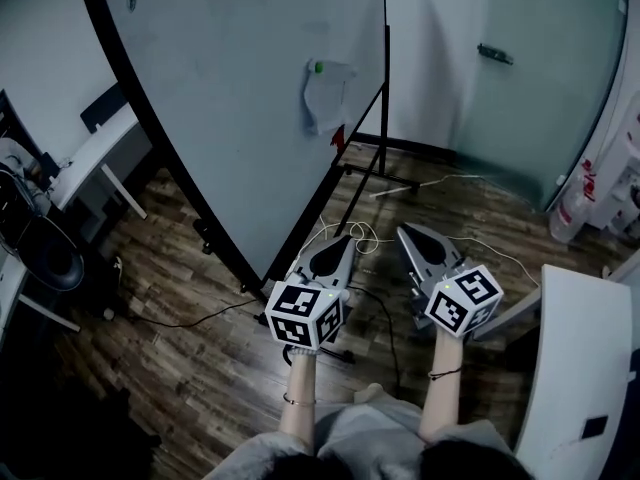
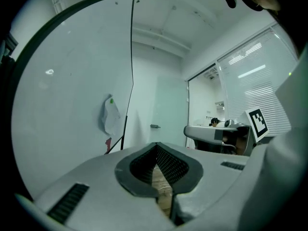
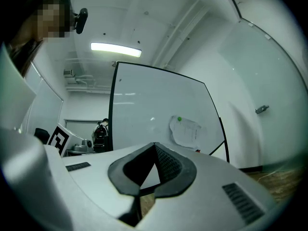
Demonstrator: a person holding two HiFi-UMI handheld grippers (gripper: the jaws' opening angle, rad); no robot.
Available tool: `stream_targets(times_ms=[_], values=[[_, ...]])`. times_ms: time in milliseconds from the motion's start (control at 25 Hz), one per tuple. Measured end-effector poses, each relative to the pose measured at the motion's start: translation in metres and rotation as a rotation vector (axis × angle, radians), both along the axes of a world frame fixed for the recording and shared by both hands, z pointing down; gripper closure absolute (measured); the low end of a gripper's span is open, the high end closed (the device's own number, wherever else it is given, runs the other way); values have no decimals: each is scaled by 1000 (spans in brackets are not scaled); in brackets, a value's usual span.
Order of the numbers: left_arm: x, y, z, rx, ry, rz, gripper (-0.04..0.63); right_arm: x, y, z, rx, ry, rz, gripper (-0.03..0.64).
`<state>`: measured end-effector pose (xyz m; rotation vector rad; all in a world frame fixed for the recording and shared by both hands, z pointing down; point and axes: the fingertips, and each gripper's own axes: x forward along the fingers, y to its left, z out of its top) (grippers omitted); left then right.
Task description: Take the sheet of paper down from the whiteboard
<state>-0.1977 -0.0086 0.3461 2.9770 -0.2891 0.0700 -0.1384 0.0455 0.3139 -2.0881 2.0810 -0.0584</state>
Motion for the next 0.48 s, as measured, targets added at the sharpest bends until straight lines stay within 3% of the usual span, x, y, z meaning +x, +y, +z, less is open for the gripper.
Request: stream_targets(times_ms=[480], values=[[33, 6, 10, 14, -36, -92, 591, 39, 14, 14, -15, -25, -40, 617]])
